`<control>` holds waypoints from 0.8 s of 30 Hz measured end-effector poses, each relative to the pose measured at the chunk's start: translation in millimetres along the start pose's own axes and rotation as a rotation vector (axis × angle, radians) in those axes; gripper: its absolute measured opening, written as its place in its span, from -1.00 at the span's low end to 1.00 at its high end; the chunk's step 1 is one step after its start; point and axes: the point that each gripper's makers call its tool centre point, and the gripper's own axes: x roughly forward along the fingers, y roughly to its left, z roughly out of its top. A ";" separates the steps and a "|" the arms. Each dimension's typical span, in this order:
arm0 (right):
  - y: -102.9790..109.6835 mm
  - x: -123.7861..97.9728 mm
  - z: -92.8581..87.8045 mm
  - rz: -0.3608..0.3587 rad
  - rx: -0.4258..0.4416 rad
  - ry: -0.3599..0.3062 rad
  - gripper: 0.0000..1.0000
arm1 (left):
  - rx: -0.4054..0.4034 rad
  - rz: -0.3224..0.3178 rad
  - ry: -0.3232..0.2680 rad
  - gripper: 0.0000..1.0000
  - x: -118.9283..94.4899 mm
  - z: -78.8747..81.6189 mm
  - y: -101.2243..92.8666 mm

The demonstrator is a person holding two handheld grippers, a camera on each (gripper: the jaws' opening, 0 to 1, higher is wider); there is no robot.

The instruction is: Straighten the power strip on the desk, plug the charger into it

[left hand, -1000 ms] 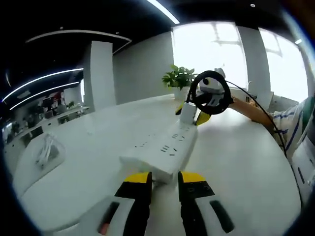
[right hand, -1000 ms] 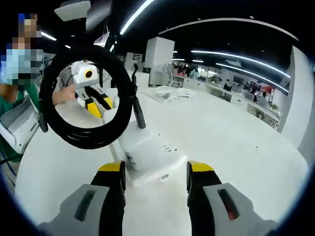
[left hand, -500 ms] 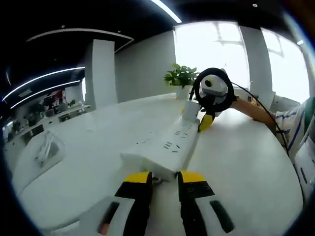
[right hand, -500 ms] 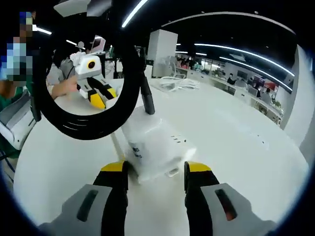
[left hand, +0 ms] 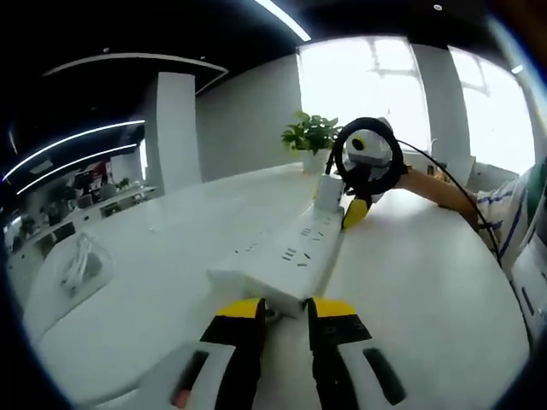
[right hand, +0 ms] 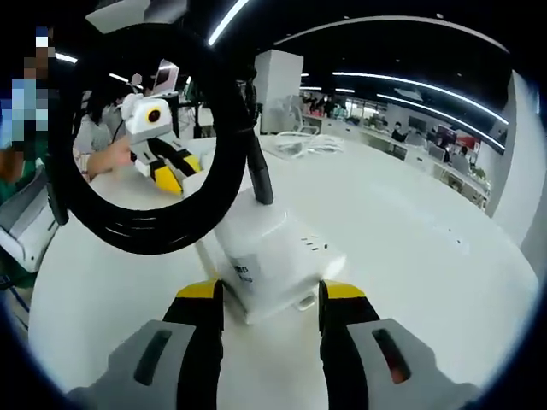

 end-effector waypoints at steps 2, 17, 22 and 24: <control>0.6 0.2 0.8 -0.003 0.012 -0.002 -0.13 | 0.017 0.005 0.002 -0.61 0.2 -0.1 -0.2; 3.7 7.4 4.1 -0.032 0.036 -0.009 -0.12 | 0.017 0.017 0.013 -0.61 -2.8 -1.8 5.1; 4.1 8.6 4.6 -0.036 0.039 -0.012 -0.13 | 0.016 0.021 0.014 -0.61 -3.3 -2.1 5.8; 4.3 9.0 4.8 -0.036 0.040 -0.015 -0.13 | 0.015 0.022 0.014 -0.61 -3.5 -2.2 6.0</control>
